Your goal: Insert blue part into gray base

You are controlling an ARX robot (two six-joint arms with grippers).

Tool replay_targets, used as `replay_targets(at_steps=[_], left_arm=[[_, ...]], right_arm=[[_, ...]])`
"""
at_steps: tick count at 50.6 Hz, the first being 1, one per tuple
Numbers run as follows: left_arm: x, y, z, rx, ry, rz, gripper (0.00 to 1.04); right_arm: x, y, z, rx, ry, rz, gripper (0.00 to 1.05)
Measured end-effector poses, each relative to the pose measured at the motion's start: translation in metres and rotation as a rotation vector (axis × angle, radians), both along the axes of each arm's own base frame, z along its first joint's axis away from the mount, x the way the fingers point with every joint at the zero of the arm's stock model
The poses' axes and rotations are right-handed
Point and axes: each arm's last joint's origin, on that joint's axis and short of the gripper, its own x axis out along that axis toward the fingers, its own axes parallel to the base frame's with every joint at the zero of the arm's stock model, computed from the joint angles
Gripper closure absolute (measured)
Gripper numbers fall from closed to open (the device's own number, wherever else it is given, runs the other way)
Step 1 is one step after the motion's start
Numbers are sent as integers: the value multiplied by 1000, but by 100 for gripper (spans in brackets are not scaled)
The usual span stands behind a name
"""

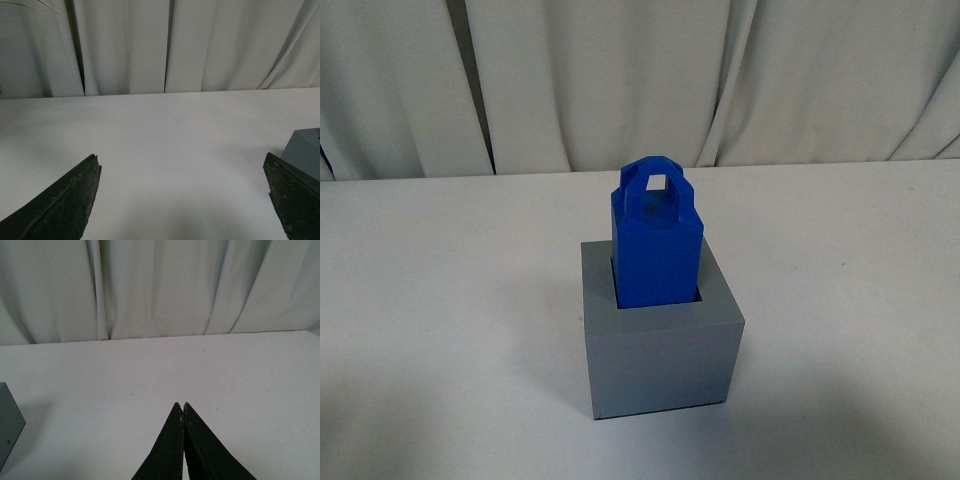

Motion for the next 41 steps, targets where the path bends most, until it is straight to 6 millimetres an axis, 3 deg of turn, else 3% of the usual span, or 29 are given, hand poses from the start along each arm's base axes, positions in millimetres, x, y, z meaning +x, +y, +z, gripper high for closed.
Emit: replay_targets(at_steps=[41], left_arm=[[0, 0, 0, 0, 0, 0, 6]], right_arm=[[-18, 0, 1, 0, -7, 0, 102]])
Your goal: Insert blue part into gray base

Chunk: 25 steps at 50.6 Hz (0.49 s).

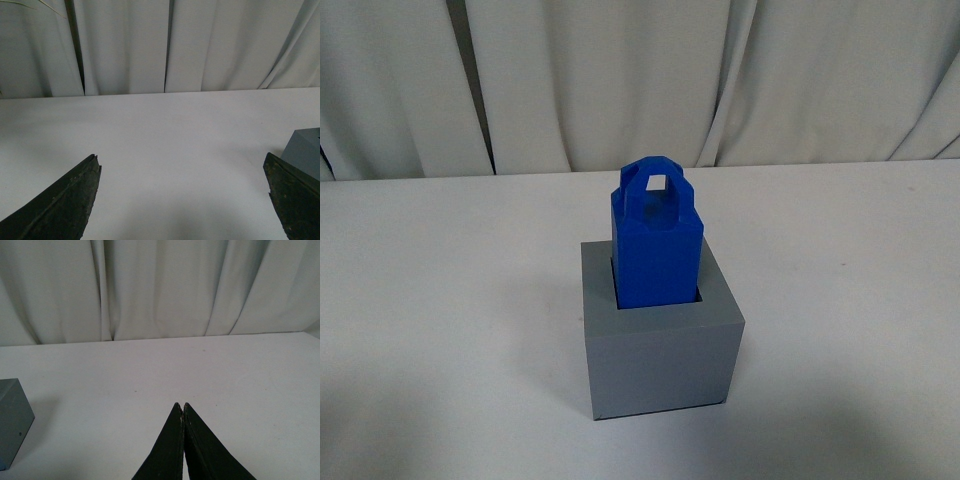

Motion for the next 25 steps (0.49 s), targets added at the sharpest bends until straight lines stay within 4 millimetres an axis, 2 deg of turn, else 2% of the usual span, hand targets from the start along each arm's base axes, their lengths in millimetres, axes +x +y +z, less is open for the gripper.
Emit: replay_targets(at_steps=[11, 21, 25], left_arm=[[0, 0, 0, 0, 0, 0, 6], [0, 0, 0, 0, 0, 0, 6], [0, 0, 0, 0, 0, 0, 6]], right_arm=[[-11, 0, -3, 0, 9, 3, 102], [-12, 0, -3, 0, 6, 3, 102], [-12, 0, -3, 0, 6, 3, 92]])
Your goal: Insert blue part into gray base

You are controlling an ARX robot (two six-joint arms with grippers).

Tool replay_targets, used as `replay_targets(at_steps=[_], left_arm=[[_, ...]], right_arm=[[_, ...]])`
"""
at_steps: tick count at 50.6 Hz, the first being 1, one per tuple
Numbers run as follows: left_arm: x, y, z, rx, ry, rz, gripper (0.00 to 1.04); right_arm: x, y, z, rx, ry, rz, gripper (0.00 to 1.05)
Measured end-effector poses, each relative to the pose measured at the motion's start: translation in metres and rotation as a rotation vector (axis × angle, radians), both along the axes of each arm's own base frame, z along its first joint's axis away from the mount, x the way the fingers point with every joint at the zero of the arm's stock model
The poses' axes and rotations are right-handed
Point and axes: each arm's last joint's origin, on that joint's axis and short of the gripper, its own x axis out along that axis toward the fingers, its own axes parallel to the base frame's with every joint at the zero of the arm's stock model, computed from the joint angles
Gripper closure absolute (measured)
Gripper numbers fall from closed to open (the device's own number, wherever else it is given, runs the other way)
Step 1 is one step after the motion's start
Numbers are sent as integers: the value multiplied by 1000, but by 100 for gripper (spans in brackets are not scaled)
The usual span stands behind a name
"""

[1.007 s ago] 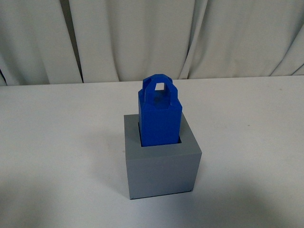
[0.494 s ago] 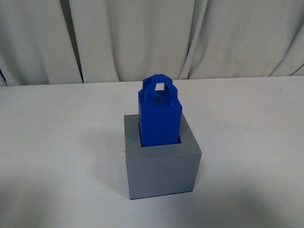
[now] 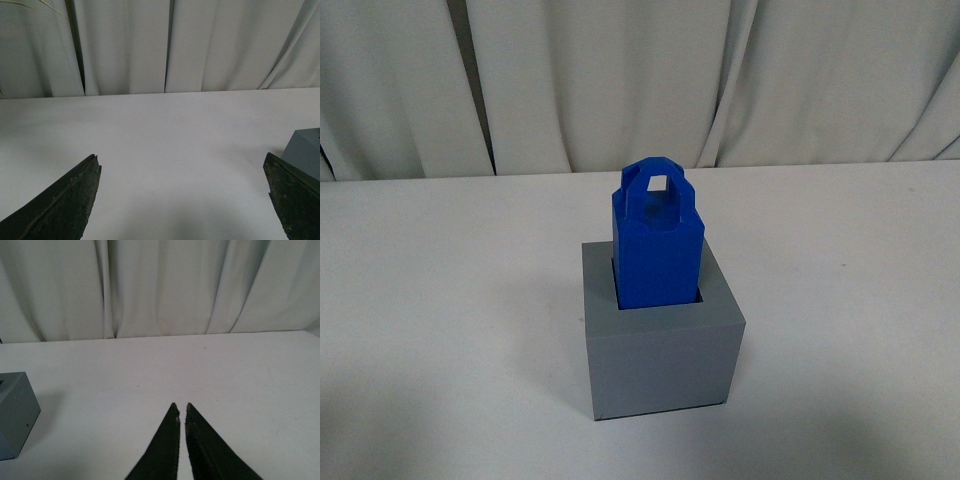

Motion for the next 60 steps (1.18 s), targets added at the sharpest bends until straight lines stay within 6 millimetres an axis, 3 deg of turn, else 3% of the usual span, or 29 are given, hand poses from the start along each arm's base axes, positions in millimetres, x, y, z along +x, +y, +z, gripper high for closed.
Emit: replay_targets(at_steps=[29, 60], left_arm=[[0, 0, 0, 0, 0, 0, 6], [0, 0, 0, 0, 0, 0, 6]], right_arm=[[0, 0, 0, 1, 0, 0, 6], [0, 0, 0, 1, 0, 0, 7]])
